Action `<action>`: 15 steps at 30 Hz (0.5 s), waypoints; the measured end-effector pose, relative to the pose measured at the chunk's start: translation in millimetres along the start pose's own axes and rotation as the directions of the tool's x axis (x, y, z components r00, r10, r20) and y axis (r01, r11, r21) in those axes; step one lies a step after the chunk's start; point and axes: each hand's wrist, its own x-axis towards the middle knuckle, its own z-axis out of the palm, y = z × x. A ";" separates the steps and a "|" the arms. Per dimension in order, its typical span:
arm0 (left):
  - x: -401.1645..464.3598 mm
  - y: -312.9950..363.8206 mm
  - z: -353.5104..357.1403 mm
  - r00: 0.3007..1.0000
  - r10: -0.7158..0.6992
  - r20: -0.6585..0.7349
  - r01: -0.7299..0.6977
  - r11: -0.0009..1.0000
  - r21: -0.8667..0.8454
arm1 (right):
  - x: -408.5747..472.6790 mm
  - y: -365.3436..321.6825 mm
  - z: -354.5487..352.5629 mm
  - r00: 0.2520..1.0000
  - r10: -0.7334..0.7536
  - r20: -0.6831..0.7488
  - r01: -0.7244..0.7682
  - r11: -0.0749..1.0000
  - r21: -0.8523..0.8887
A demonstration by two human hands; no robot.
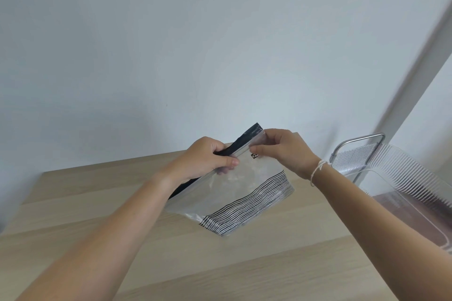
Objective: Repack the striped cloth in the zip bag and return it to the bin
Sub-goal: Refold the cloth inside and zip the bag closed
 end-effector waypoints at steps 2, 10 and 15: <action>-0.4 -1.1 0.8 1.000 0.022 0.010 -0.022 1.000 -0.001 | 0.1 1.0 1.5 0.999 -0.009 -0.042 0.009 1.000 -0.005; -0.9 -2.1 -4.8 0.998 0.012 0.054 -0.012 1.000 0.001 | 4.6 6.9 2.7 0.993 0.037 -0.108 -0.029 0.996 0.080; -3.4 -5.7 -19.1 1.000 -0.004 -0.004 0.004 0.993 0.119 | 9.5 12.7 -15.7 0.989 0.054 -0.135 -0.030 0.985 0.169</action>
